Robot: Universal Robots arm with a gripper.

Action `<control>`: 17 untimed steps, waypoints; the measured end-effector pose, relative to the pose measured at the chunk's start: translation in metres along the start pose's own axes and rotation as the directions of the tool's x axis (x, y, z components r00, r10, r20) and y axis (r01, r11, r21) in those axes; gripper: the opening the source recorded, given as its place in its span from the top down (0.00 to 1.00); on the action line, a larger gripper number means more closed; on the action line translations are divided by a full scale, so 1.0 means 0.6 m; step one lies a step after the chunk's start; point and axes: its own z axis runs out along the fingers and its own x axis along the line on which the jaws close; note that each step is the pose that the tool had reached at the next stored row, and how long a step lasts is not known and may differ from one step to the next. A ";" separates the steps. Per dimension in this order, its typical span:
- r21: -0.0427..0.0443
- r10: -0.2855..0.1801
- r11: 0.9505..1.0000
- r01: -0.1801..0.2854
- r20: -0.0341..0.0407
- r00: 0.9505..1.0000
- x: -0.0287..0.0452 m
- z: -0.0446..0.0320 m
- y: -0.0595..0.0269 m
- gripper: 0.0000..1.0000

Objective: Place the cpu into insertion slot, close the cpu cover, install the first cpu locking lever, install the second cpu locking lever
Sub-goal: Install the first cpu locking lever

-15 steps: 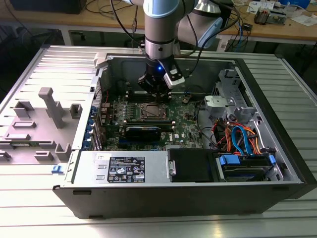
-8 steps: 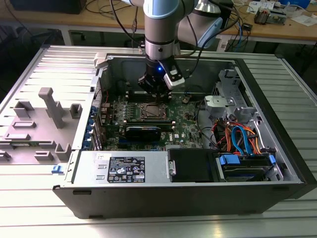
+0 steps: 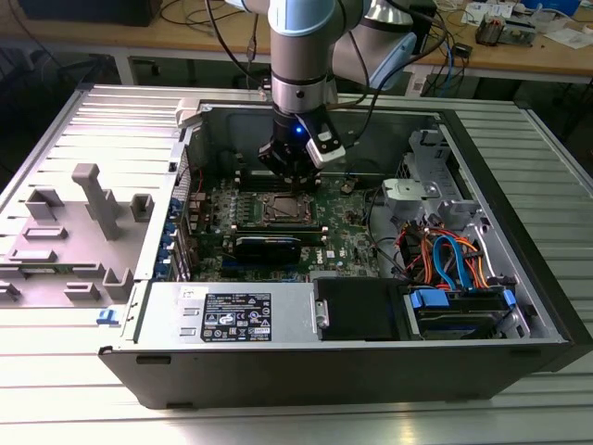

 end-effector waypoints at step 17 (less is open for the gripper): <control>0.006 0.000 1.000 0.000 0.000 1.000 -0.001 0.005 0.000 0.89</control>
